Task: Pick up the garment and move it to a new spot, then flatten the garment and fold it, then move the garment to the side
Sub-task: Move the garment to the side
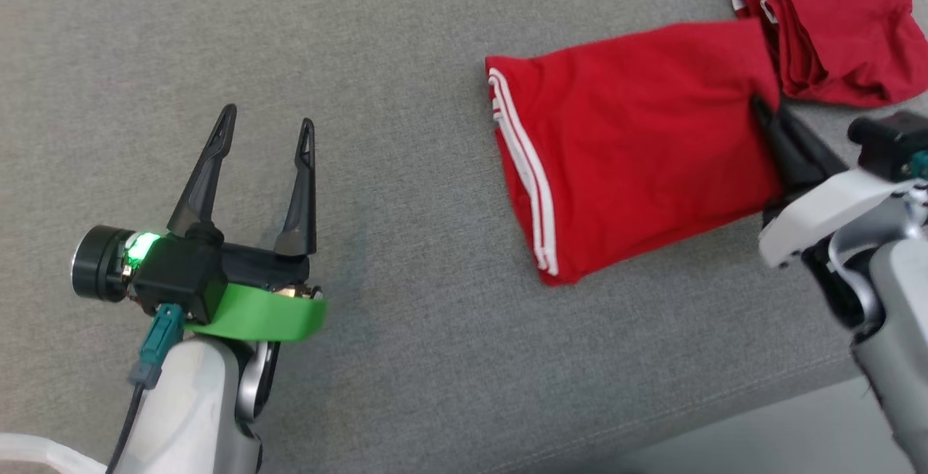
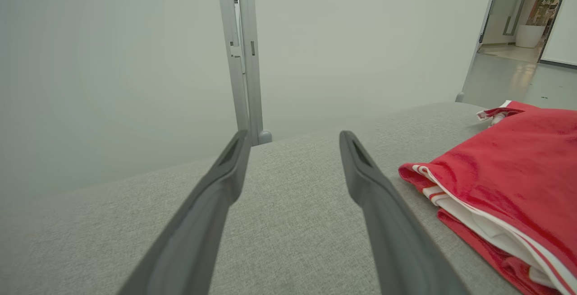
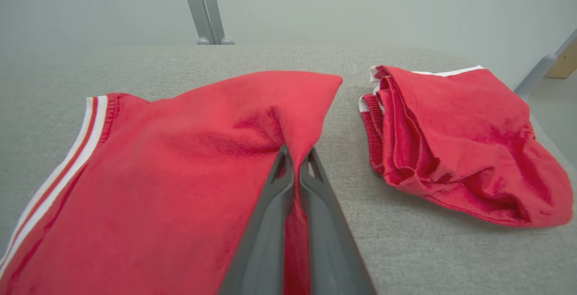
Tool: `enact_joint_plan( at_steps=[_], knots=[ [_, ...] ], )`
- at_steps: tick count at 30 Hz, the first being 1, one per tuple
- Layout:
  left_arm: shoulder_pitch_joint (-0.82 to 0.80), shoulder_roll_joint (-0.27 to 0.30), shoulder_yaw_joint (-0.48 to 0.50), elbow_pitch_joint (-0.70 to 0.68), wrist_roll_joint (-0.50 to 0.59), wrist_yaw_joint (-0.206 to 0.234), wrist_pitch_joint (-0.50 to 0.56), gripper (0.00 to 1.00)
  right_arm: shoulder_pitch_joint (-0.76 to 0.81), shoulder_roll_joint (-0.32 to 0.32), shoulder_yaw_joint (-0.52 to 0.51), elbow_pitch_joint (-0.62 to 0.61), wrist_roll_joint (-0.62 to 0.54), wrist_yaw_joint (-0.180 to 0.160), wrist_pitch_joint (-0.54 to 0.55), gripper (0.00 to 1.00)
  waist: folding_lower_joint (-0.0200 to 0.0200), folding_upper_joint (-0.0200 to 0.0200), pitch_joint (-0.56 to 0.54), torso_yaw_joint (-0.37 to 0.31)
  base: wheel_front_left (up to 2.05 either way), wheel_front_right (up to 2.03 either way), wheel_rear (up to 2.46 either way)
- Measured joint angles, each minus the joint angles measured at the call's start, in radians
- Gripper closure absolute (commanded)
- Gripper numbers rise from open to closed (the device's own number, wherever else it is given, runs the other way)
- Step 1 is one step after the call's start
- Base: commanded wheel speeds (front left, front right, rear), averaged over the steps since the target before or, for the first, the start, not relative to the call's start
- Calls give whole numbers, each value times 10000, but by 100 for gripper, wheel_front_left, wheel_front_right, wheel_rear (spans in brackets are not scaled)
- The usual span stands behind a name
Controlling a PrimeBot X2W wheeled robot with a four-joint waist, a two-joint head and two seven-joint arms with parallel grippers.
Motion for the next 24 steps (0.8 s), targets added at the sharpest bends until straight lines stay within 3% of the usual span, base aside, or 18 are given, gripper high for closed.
enact_joint_plan(
  at_steps=[7, 12, 18, 19, 21, 24],
  knots=[
    [-692, 42, -324, -364, 153, -86, 82, 0, -2405, -1655, -556, 671, 109, 0, -17, 100, 0, 0, 976, -283, 0, 0, 0],
    [-1383, 71, -642, -456, 280, -221, 40, 0, -3402, -3099, -1459, 1868, 180, 0, -6, 100, 0, 0, 1963, -114, 0, 0, 0],
    [-1744, 109, -798, -558, 359, -251, -23, 0, -3930, -3313, -2357, 3112, -295, 0, -82, 100, 0, 0, 2703, 183, 0, 0, 0],
    [-1779, 115, -809, -564, 364, -249, -46, 0, -4027, -3279, -2556, 3388, -453, 0, -105, 78, 0, 0, 2804, 236, 0, 0, 0],
    [-1834, 113, -861, -546, 403, -251, -54, 0, -4108, -3141, -2930, 3883, -769, 0, -353, 0, 0, 0, 2950, 337, 0, 0, 0],
    [-1914, 107, -941, -477, 403, -251, -88, 0, -4163, -2754, -3645, 4560, -1306, 0, -846, 0, 0, 0, 3060, 504, 0, 0, 0]
  ],
)
